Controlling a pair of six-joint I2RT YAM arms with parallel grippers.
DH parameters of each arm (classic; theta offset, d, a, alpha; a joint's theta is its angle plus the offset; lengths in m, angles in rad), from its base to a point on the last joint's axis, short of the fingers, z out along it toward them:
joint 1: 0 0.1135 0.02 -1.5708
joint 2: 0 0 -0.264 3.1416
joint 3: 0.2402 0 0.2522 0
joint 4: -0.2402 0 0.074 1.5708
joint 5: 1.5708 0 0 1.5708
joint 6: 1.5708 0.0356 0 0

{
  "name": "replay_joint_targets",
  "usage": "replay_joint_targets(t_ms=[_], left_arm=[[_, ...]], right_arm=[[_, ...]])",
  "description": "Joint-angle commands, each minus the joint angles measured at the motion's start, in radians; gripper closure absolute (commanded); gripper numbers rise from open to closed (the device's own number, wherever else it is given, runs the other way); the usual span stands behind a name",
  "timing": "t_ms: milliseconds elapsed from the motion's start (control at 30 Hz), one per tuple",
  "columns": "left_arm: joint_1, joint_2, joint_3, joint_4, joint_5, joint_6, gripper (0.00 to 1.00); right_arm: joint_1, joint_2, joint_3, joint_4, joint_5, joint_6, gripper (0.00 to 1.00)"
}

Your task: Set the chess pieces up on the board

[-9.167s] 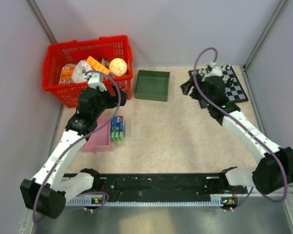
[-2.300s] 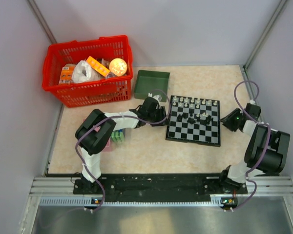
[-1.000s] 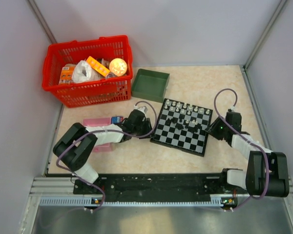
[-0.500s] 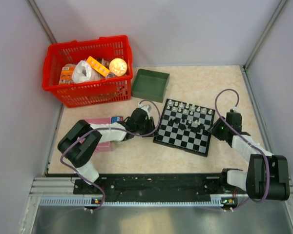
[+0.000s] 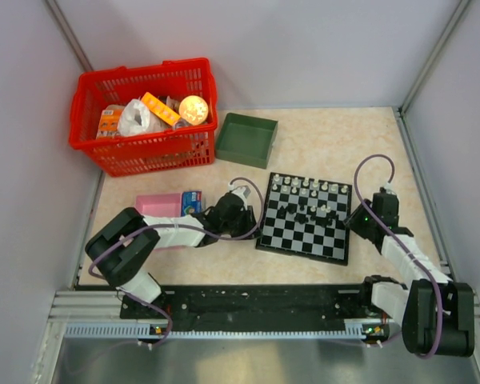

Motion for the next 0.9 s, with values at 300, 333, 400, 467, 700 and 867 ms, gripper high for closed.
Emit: replay_joint_targets(t_ms=[300,333,400,467,700,867], left_arm=[[-0.027,-0.136,-0.021,-0.082,-0.135,-0.017,0.7],[-0.026,-0.139,-0.012,-0.105,-0.147,-0.01,0.7],[-0.024,-0.15,0.004,-0.131,-0.192,0.007,0.68],[-0.022,-0.173,0.017,-0.149,-0.219,0.022,0.64],[-0.015,-0.272,0.08,-0.248,-0.296,0.087,0.41],[-0.001,-0.35,0.163,-0.268,-0.425,0.174,0.19]], right_arm=[[0.03,0.011,-0.004,-0.053,-0.239,0.02,0.7],[0.03,0.021,0.002,-0.049,-0.244,0.018,0.7],[0.03,0.037,0.023,-0.058,-0.233,0.009,0.7],[0.03,0.043,0.054,-0.075,-0.192,-0.005,0.7],[0.03,0.067,0.247,-0.156,-0.066,-0.058,0.66],[0.03,0.083,0.357,-0.176,-0.114,-0.107,0.66]])
